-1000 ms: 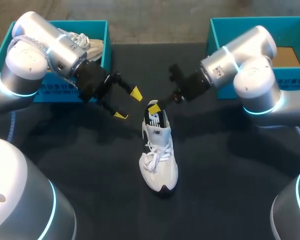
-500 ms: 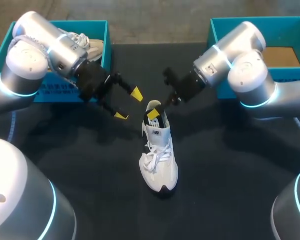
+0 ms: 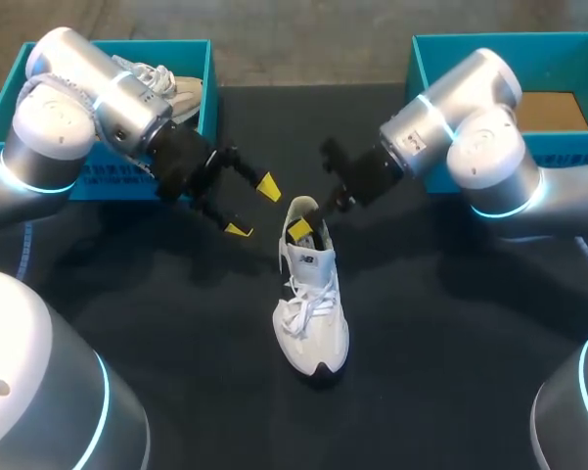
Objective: Take the shoe out of the shoebox, open the shoe tongue, remove and reinsert the insole, then place the shoe into the shoebox
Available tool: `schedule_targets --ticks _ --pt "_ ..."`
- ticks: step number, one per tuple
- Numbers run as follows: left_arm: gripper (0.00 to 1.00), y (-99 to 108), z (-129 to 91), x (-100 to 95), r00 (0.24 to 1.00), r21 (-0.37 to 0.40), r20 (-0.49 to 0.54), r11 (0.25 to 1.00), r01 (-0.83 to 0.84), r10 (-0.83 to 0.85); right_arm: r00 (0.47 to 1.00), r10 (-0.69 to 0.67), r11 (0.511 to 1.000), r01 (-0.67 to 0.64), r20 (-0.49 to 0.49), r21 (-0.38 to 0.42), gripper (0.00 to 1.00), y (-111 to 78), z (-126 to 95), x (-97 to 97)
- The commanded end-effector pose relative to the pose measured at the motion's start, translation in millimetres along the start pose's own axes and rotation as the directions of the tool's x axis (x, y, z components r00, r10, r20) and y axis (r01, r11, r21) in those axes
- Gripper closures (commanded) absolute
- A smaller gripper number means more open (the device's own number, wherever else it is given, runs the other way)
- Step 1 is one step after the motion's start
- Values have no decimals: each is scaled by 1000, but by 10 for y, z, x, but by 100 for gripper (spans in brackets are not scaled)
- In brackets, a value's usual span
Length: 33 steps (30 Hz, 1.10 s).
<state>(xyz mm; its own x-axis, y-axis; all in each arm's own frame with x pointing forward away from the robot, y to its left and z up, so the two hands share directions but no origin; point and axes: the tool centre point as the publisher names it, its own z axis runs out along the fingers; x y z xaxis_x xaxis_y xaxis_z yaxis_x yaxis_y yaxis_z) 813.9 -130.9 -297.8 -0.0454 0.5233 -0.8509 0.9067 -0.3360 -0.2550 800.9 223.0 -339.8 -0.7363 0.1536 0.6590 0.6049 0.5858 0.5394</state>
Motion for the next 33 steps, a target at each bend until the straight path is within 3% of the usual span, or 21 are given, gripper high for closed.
schedule_targets --ticks 1,15,24,33 --pt "0 4 -5 1 1000 0 0 1000 -3 3 1000 -5 1000 5 25 -6 62 41 -54 101" --pt "0 -23 -4 12 1000 7 2 1000 -6 6 997 -39 999 40 61 -17 60 152 -82 164" --pt "0 -46 -4 19 1000 14 -3 1000 -7 7 991 -90 996 92 101 -19 55 357 -174 111" --pt "0 -48 -58 25 1000 3 -2 1000 -6 6 985 -103 986 120 137 -119 62 434 -297 168"
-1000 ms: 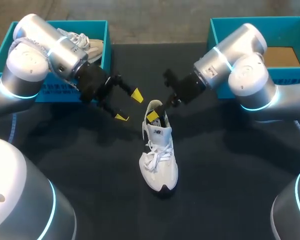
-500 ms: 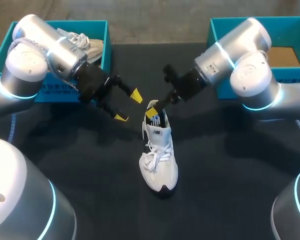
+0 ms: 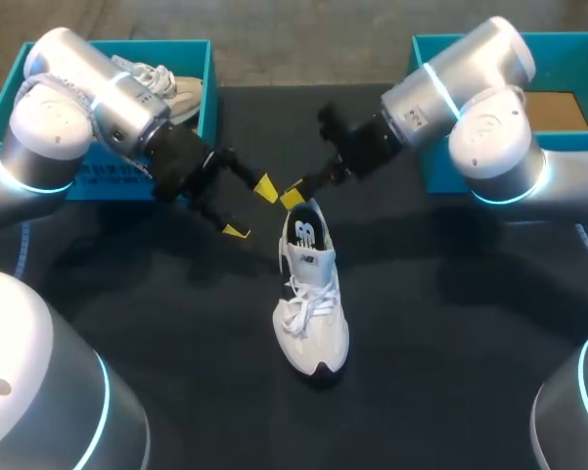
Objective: Take the shoe out of the shoebox, open the shoe tongue, remove and reinsert the insole, then place the shoe into the shoebox
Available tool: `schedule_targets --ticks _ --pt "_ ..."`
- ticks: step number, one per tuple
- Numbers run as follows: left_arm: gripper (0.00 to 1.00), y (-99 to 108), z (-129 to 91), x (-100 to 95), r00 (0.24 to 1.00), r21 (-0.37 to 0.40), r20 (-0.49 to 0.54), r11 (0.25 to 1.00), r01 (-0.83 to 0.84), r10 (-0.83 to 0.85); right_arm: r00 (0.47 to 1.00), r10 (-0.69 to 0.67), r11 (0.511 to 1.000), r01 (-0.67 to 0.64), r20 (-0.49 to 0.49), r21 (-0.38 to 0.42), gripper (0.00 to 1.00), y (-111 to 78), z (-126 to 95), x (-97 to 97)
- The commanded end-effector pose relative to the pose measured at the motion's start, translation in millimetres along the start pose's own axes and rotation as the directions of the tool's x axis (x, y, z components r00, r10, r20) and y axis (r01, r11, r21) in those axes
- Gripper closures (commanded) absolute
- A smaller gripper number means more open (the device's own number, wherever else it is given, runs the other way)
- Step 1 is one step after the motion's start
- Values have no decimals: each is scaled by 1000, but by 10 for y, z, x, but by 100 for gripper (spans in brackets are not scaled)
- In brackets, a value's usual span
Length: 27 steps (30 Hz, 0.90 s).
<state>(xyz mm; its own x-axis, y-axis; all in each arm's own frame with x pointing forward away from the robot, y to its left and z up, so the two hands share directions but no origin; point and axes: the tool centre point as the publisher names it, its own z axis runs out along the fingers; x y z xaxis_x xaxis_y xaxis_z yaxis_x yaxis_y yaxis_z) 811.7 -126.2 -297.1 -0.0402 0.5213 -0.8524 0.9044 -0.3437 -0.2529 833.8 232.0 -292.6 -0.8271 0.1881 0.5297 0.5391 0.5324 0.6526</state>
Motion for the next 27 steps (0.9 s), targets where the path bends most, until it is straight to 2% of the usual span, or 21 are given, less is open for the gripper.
schedule_targets --ticks 1,2,4,5,11,22,27 --pt "0 -13 -35 7 1000 -3 -3 1000 1 -1 1000 6 999 -5 19 -54 66 -62 -47 106" --pt "0 -15 -44 4 1000 -1 -9 1000 5 -5 1000 14 997 -12 21 -70 79 -69 -52 120" --pt "0 -21 -70 -12 1000 2 -16 1000 5 -5 999 37 991 -34 20 -130 89 -104 -68 140" --pt "0 -26 -83 -29 1000 6 -23 1000 4 -4 998 51 988 -47 23 -145 100 -125 -80 153" --pt "0 -66 -188 -100 997 25 -78 1000 13 -11 987 129 975 -108 95 -196 100 -253 -209 201" --pt "0 -160 -546 -245 995 -15 -102 1000 -4 3 959 186 966 -140 211 -217 100 -362 -340 308" --pt "0 -200 -697 -280 994 -29 -108 1000 -9 6 973 140 969 -96 185 -229 100 -329 -374 354"
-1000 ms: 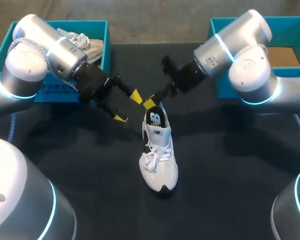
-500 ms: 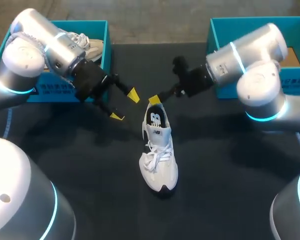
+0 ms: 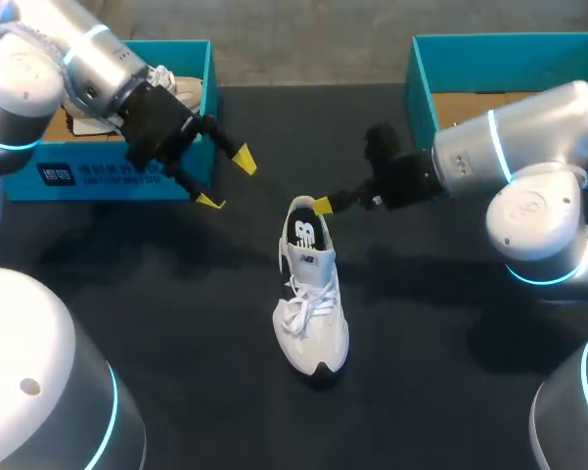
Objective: Take the shoe out of the shoebox, open the shoe tongue, remove and reinsert the insole, then place the shoe into the shoebox
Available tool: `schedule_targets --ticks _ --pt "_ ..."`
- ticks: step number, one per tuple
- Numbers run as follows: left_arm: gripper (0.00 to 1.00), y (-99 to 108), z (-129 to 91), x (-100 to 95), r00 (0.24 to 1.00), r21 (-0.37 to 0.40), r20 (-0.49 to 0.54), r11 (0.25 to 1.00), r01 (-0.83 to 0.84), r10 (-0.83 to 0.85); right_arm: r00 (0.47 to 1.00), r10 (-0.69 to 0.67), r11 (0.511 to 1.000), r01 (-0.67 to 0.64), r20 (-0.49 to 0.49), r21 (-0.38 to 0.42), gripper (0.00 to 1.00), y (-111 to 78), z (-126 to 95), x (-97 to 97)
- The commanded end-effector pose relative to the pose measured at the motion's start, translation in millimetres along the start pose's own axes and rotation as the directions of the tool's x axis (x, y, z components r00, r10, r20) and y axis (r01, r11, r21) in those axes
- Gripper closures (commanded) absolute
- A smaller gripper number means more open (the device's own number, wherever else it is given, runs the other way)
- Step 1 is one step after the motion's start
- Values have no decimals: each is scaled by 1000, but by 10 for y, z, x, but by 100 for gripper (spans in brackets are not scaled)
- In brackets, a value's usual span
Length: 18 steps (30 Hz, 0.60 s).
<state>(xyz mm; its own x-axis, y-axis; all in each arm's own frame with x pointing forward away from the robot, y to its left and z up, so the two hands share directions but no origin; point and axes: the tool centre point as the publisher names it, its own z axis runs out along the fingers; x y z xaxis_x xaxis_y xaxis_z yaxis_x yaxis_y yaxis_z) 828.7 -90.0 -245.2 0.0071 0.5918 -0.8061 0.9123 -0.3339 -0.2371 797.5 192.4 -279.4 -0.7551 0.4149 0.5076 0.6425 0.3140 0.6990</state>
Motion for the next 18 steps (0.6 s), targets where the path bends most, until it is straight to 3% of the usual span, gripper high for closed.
schedule_targets --ticks 1,8,16,18 --pt "0 -99 -132 -12 1000 -9 -12 1000 2 -2 1000 -5 1000 5 -4 -8 100 -7 -46 49" --pt "0 -103 -341 4 1000 26 -10 1000 5 -5 1000 -5 1000 5 -4 -8 100 -7 -46 49" --pt "0 -50 -507 63 1000 -1 -28 1000 7 -7 1000 -5 1000 5 -4 -8 100 -7 -46 49" --pt "0 -45 -504 57 1000 -3 -29 1000 6 -6 997 28 999 -31 74 44 100 36 -40 46"
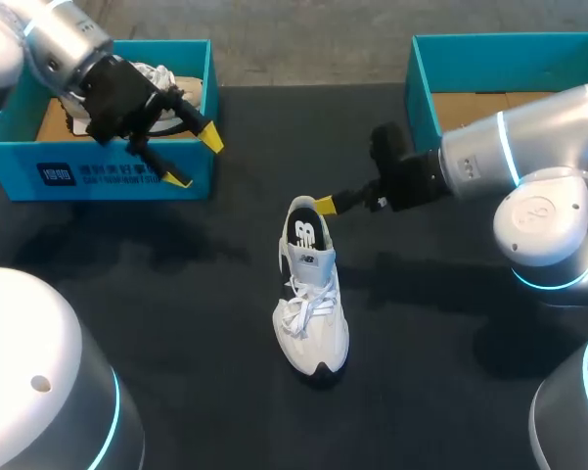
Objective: Take the shoe out of the shoebox, open the shoe tongue, remove and reinsert the insole, then place the shoe into the shoebox
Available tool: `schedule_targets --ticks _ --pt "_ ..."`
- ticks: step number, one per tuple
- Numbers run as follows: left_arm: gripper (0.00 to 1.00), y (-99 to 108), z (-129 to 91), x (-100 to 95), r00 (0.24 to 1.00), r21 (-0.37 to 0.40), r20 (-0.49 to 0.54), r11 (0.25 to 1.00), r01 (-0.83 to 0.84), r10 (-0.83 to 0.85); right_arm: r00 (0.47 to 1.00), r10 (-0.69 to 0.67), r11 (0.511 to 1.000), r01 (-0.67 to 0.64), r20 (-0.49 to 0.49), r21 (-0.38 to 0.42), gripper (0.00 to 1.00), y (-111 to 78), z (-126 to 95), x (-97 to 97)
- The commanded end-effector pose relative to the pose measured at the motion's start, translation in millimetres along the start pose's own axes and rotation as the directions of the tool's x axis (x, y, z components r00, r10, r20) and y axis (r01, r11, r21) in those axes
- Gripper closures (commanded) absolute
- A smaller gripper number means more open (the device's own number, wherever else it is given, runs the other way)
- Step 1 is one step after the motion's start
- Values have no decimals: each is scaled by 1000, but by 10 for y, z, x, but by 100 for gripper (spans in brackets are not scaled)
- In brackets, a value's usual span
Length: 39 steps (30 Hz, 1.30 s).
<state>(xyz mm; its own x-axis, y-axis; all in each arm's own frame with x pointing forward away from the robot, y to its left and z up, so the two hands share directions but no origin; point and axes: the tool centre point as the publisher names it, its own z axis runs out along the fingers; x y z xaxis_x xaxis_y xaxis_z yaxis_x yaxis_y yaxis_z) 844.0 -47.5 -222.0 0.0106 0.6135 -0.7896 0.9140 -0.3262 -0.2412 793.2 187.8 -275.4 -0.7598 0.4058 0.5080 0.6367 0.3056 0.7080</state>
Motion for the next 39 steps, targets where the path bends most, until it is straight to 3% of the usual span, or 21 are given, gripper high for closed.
schedule_targets --ticks 1,5,9,12,19,23,28,39 --pt "0 16 6 -12 1000 3 -1 1000 -3 3 989 43 994 -56 141 96 100 70 36 9" --pt "0 24 51 -25 1000 13 0 1000 -8 8 950 96 983 -138 296 123 100 135 48 12" --pt "0 29 71 -22 1000 19 5 1000 -10 10 874 110 964 -210 473 164 100 176 34 12" --pt "0 29 80 -19 1000 25 9 1000 -8 8 830 118 951 -253 545 178 100 222 49 43" --pt "0 5 32 -27 1000 56 4 998 1 -2 773 91 939 -277 627 206 100 283 97 111" --pt "0 -56 -66 -30 1000 98 -18 995 14 -12 735 69 930 -292 675 223 100 284 139 197" --pt "0 -111 -227 -24 999 94 -36 995 18 -15 678 58 927 -309 733 212 100 255 195 301" --pt "0 -173 -471 -30 999 60 -39 998 11 -9 495 148 916 -395 856 70 100 130 236 407"
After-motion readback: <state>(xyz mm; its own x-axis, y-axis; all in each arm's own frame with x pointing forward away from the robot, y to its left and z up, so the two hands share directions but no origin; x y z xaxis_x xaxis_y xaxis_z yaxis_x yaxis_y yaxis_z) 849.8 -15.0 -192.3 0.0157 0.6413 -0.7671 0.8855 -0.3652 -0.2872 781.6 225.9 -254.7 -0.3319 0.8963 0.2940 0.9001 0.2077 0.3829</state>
